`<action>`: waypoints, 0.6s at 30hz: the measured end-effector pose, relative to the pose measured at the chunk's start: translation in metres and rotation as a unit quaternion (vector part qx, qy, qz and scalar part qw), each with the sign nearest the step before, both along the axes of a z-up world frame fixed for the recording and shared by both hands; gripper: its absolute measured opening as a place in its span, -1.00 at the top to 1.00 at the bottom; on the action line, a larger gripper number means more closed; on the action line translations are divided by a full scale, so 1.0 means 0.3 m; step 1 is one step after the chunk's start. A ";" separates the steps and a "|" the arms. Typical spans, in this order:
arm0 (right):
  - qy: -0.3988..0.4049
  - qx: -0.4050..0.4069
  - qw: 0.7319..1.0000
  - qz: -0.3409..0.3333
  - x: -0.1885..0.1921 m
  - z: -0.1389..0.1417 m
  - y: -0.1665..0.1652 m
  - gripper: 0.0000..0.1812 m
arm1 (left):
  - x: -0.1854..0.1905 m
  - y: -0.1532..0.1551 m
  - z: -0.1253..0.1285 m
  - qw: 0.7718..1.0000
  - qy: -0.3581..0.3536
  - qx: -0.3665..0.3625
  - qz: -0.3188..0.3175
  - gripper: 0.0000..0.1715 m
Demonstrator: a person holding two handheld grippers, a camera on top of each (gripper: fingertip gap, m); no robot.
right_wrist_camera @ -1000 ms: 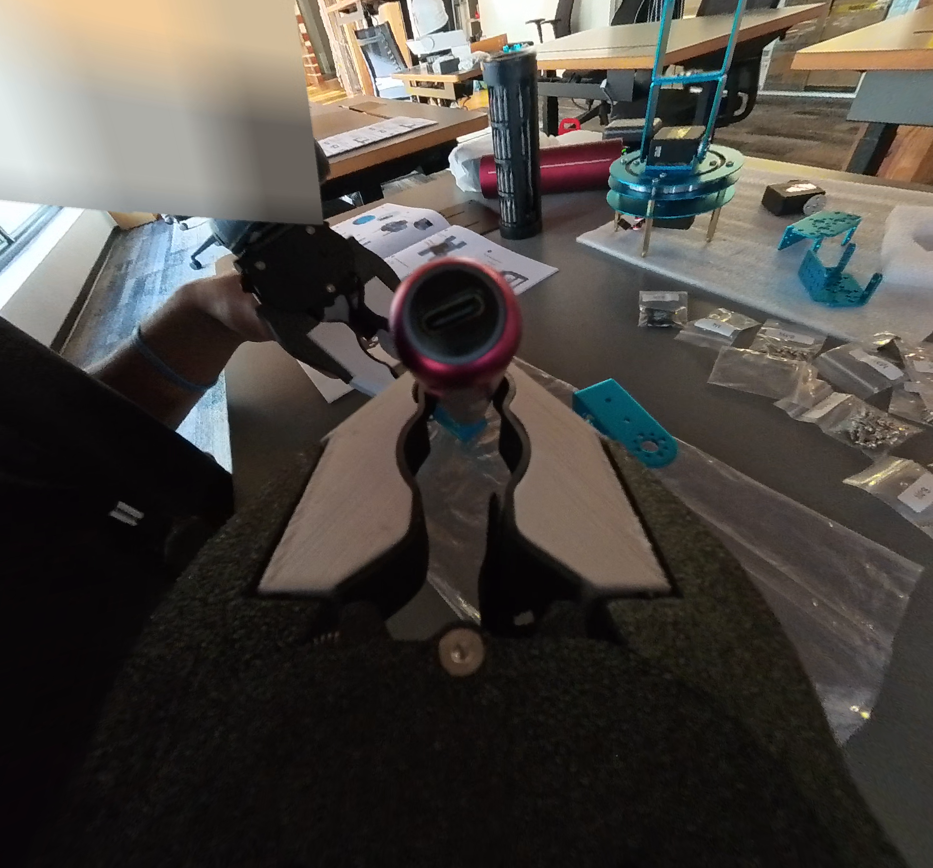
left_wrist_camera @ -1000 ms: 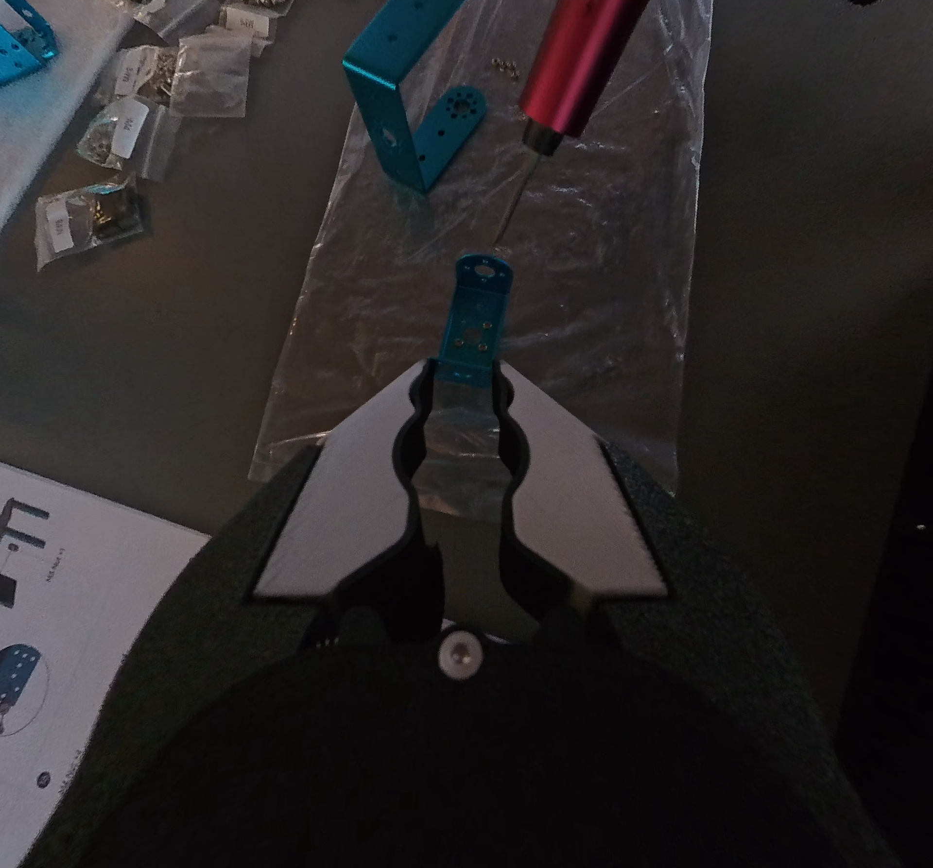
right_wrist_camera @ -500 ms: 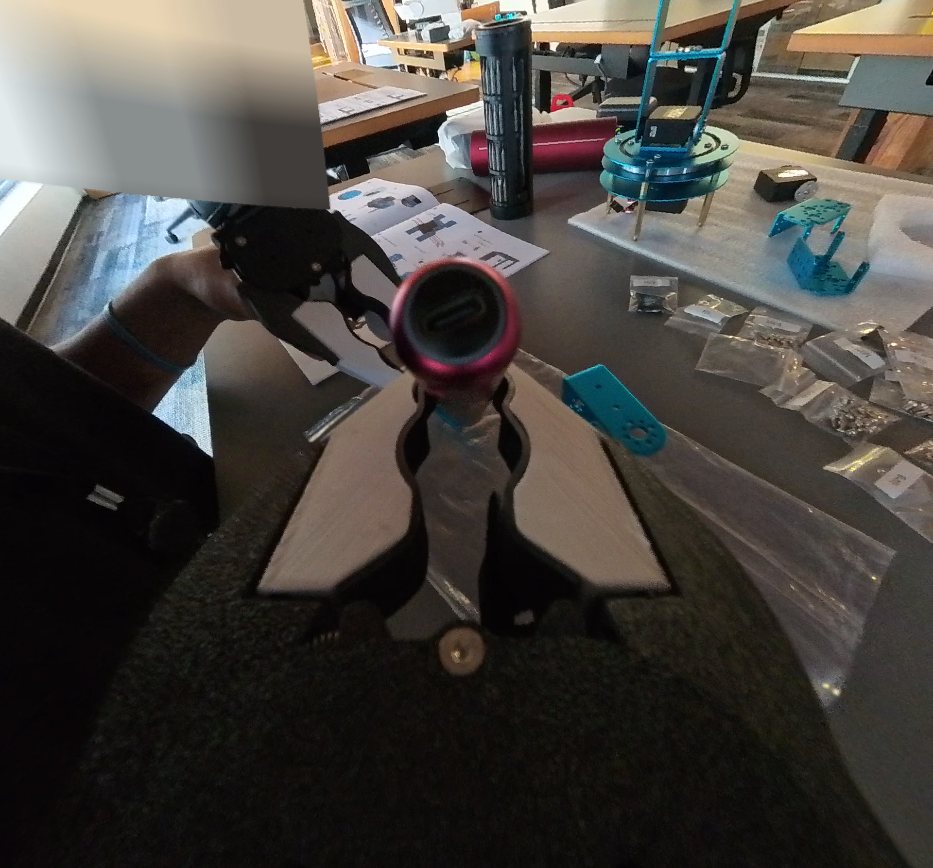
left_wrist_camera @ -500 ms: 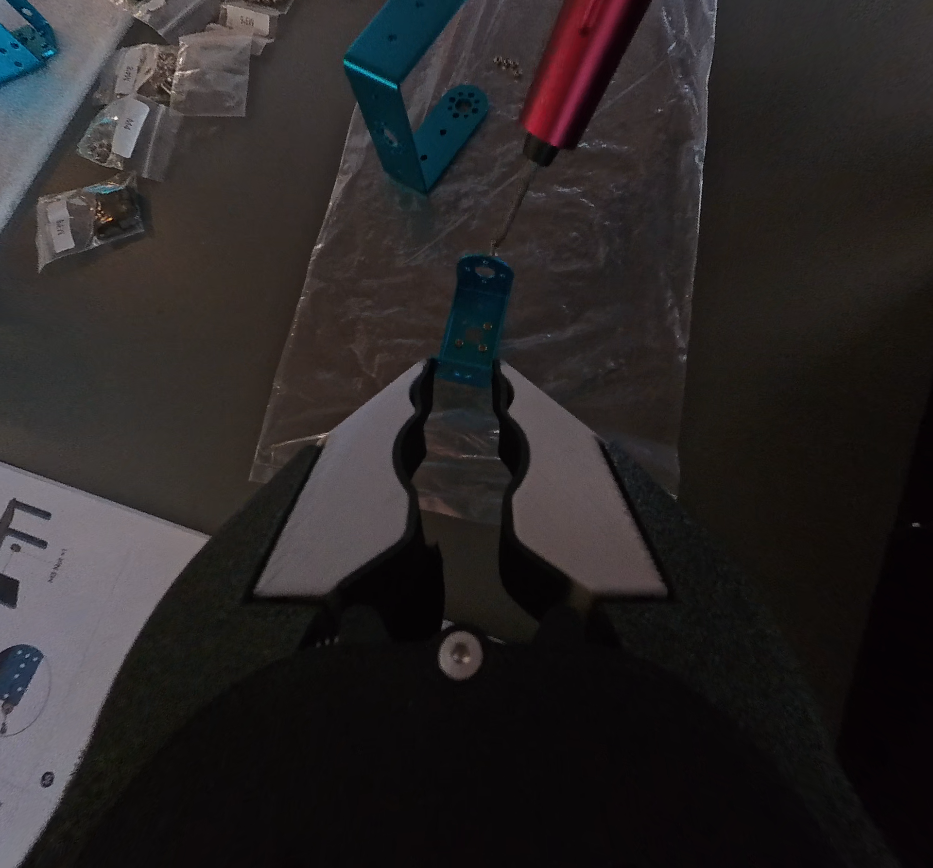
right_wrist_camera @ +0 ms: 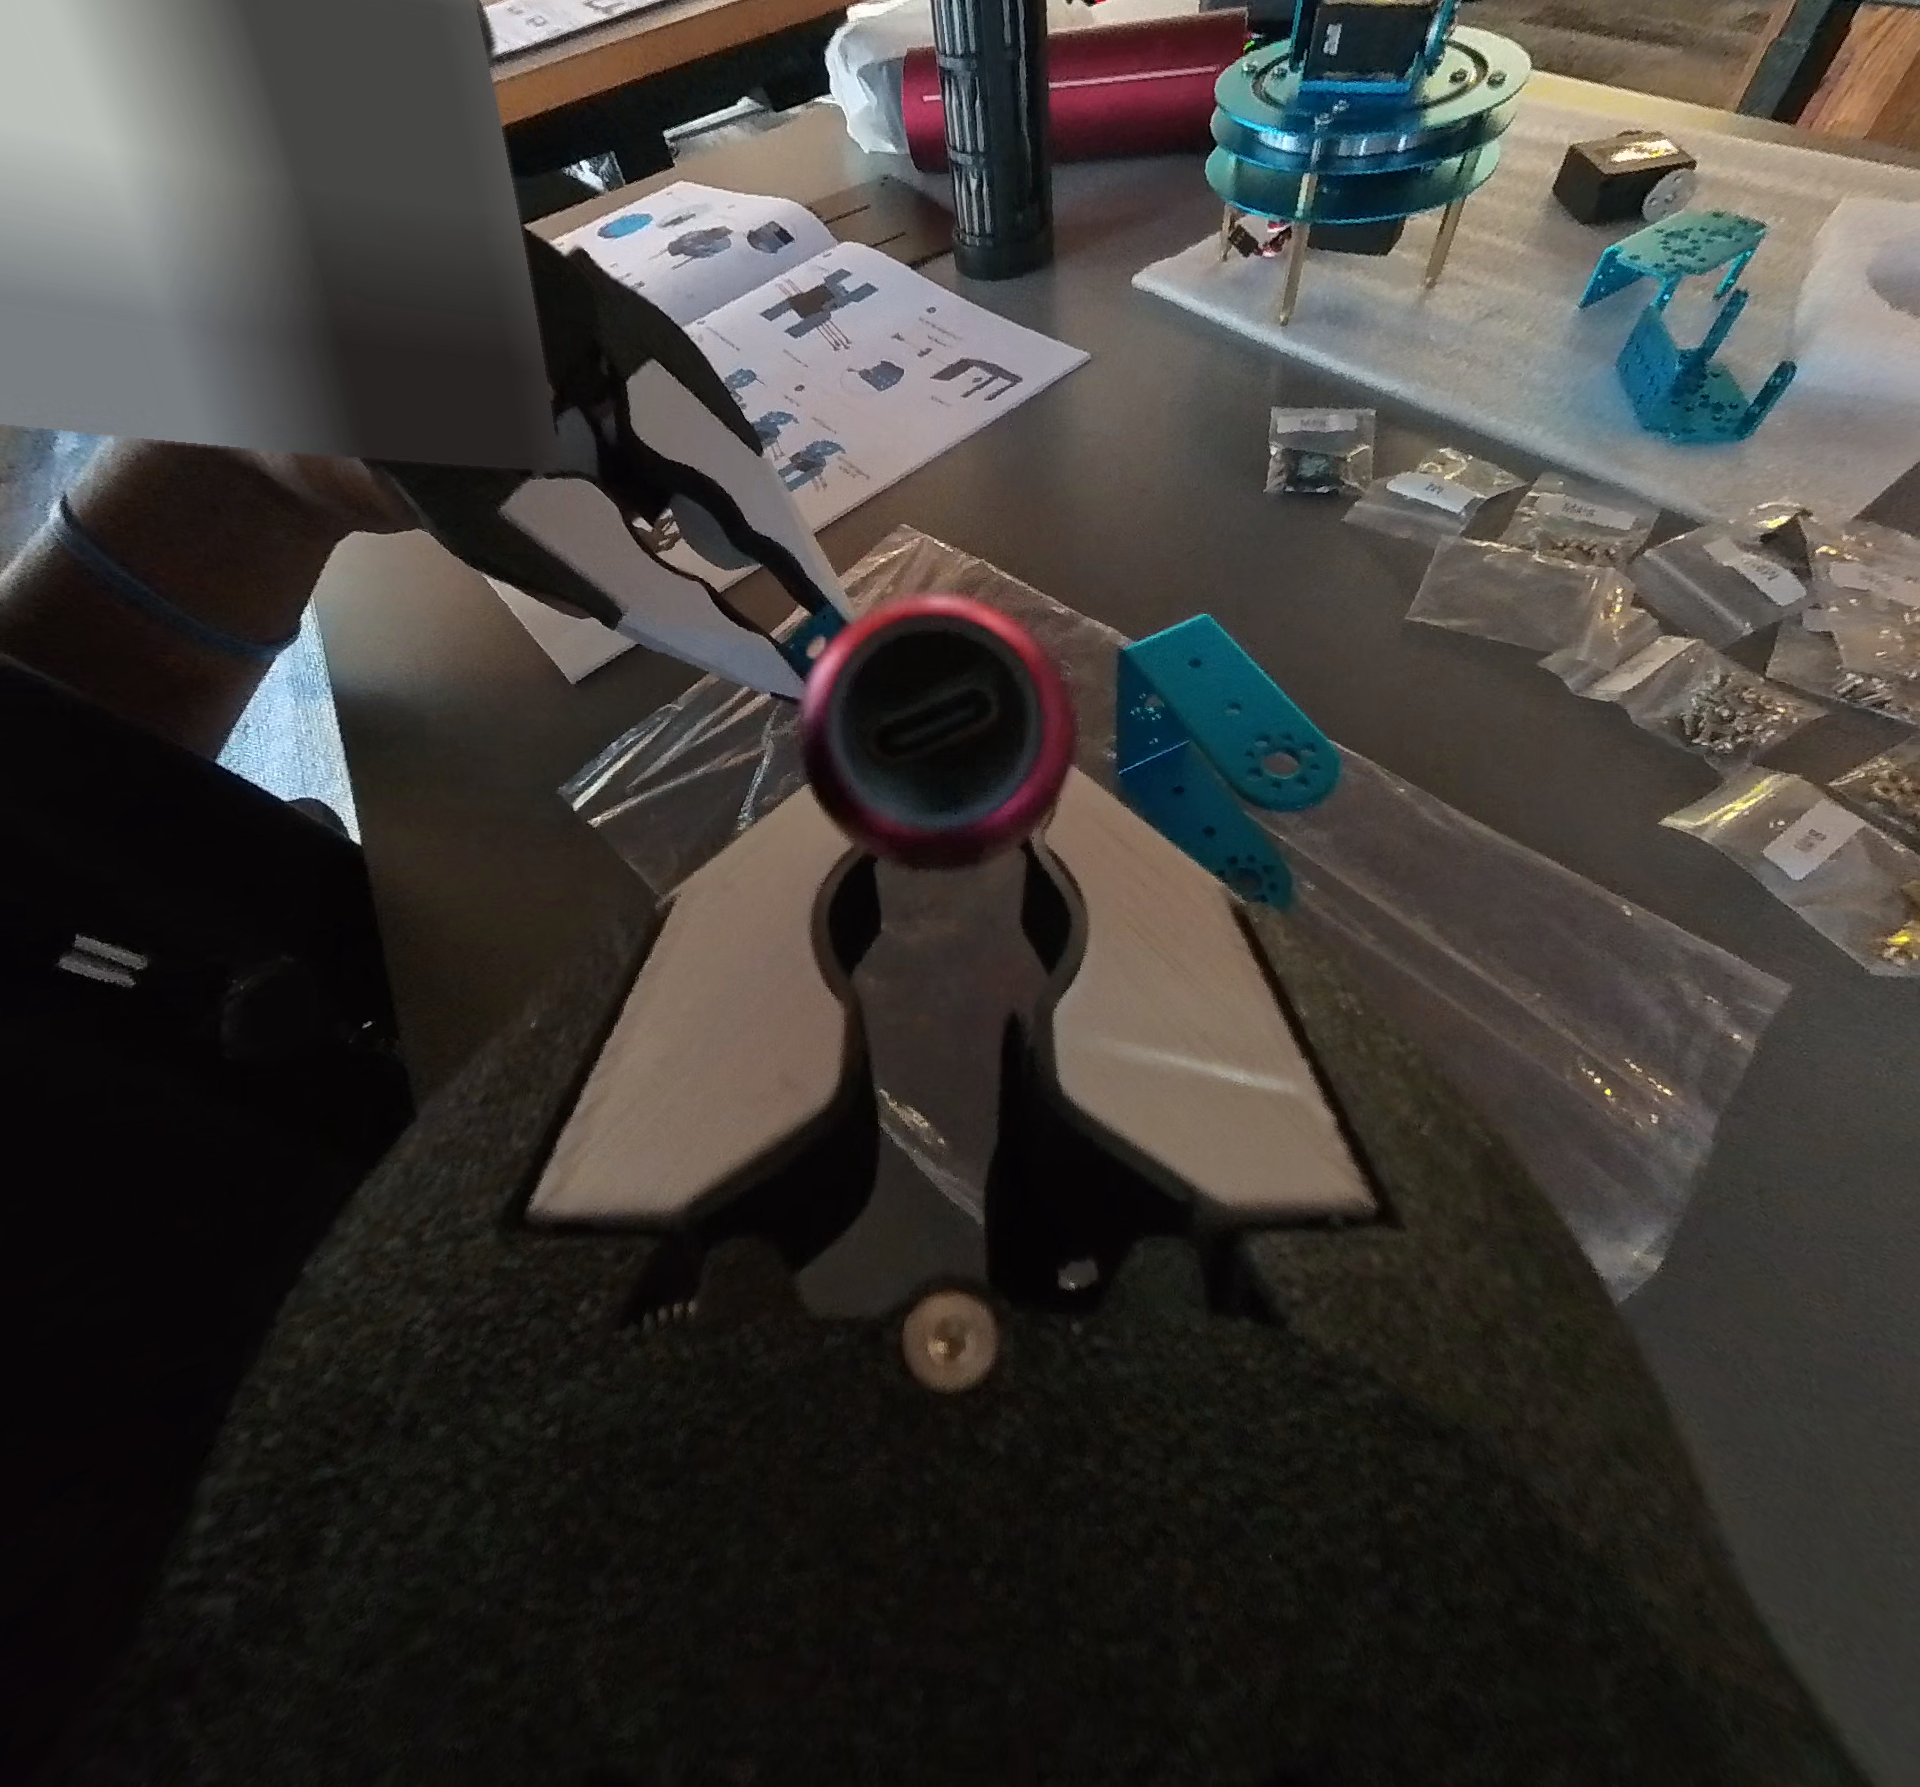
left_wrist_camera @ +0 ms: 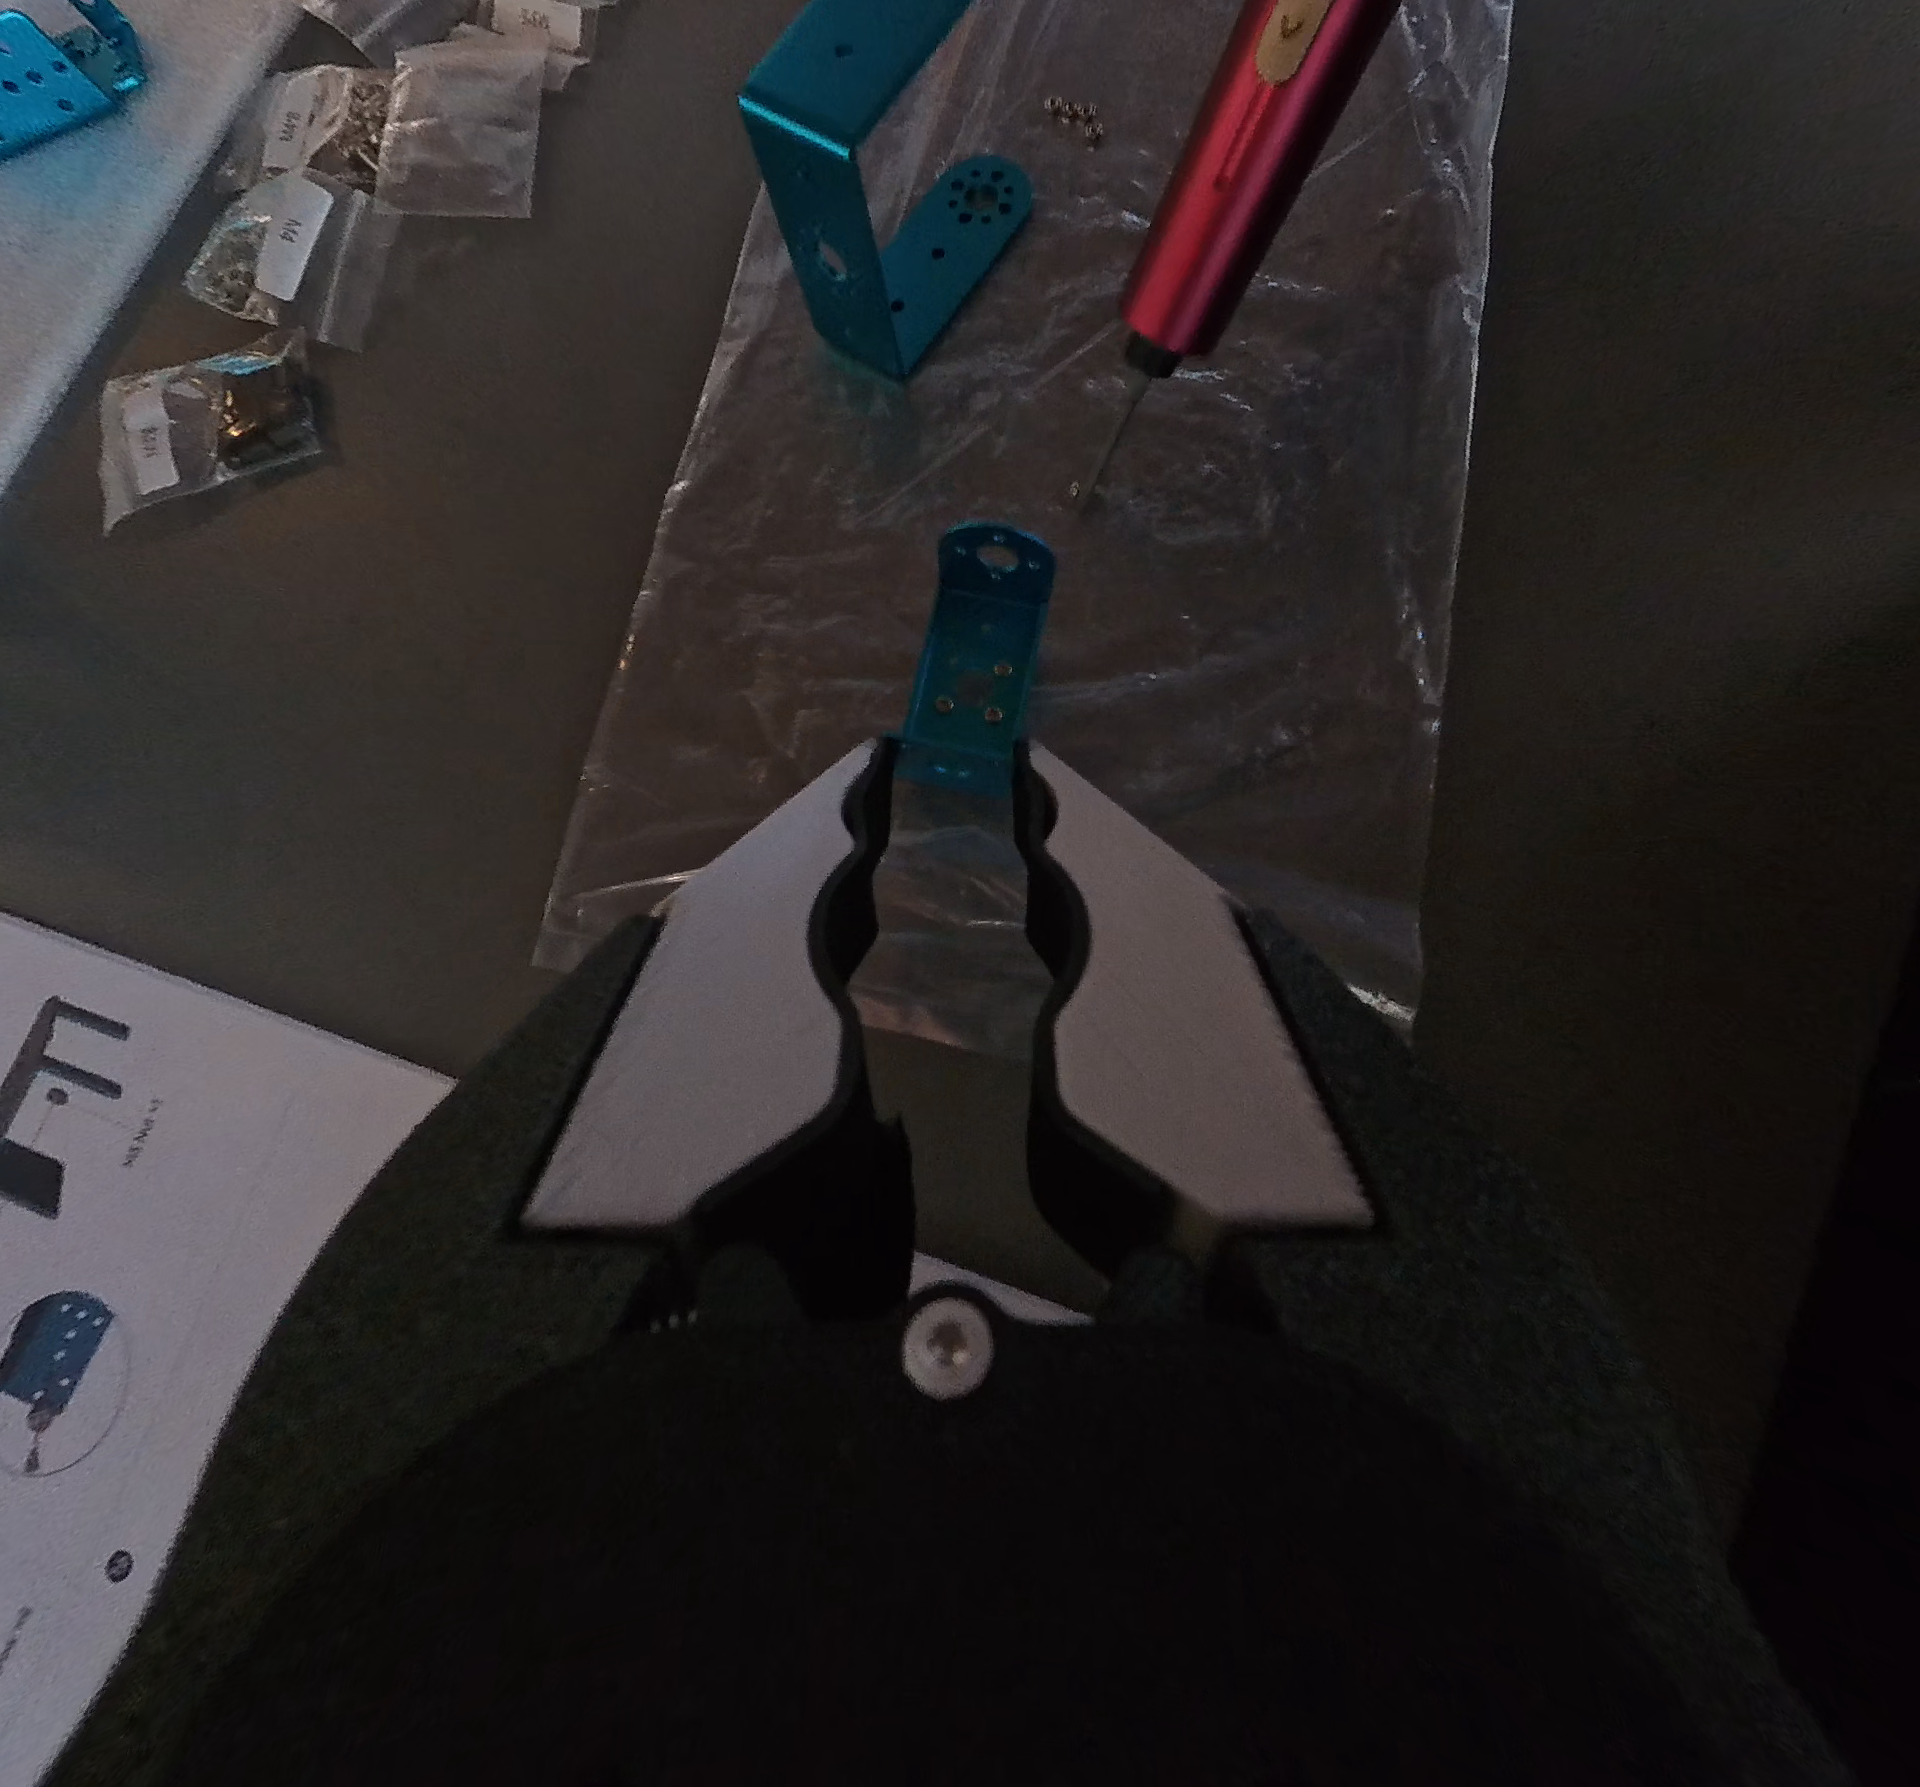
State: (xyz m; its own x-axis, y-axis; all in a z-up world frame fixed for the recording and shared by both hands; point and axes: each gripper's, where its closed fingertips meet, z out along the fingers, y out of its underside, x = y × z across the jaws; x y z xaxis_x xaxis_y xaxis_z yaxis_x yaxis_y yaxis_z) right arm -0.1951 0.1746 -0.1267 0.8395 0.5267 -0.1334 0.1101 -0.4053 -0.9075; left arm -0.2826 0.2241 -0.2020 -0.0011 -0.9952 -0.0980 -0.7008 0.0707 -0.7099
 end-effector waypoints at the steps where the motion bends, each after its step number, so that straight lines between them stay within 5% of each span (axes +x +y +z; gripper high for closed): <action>1: -0.002 0.000 1.000 0.000 0.001 0.001 -0.001 0.76 | 0.000 0.000 -0.001 1.000 0.001 0.001 0.000 0.74; 18: 0.065 0.112 0.991 0.015 -0.056 0.185 -0.004 0.76 | 0.011 -0.014 0.002 1.000 -0.009 -0.013 -0.002 0.74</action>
State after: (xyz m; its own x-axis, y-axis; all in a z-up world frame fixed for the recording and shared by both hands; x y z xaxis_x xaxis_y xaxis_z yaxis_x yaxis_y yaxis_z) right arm -0.2118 0.1733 -0.0713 0.8061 0.5801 -0.1172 -0.0052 -0.1911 -0.9816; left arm -0.2792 0.2199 -0.2015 -0.0038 -0.9973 -0.0730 -0.6881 0.0556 -0.7235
